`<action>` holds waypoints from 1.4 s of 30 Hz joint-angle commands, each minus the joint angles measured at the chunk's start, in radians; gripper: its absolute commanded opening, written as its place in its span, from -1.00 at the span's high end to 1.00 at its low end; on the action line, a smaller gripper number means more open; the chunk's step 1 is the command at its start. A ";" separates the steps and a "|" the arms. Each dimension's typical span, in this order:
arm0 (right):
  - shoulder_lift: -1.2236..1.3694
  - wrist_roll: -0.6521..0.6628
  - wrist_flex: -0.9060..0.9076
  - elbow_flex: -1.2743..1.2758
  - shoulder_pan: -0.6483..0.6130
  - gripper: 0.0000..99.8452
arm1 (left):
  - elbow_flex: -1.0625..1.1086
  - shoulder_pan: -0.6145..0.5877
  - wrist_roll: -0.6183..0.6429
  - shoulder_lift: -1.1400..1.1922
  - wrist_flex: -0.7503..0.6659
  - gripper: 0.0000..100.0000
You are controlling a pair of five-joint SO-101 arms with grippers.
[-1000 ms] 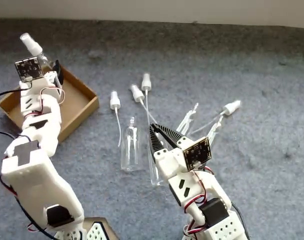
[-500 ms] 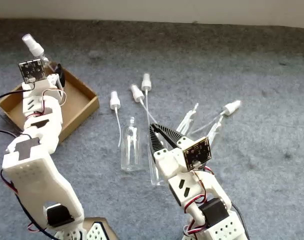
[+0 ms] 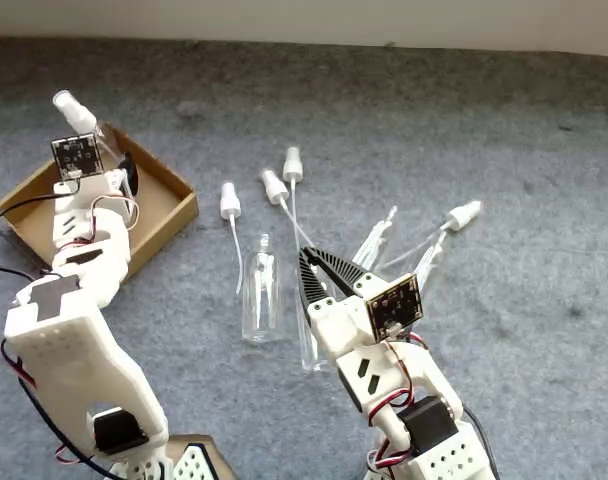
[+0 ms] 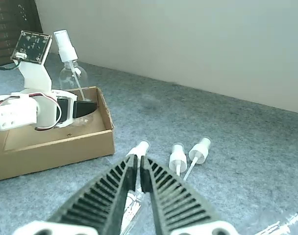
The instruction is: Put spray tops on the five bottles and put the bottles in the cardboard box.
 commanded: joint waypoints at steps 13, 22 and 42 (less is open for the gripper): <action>0.001 0.002 0.002 0.120 0.012 0.99 | 0.004 0.001 -0.023 -0.018 -0.012 0.34; 0.001 0.002 0.004 0.120 0.012 0.99 | 0.004 -0.031 -0.025 -0.019 -0.015 0.33; -0.004 0.002 0.028 0.120 0.012 0.99 | 0.183 -0.038 -0.026 -0.289 -0.009 0.33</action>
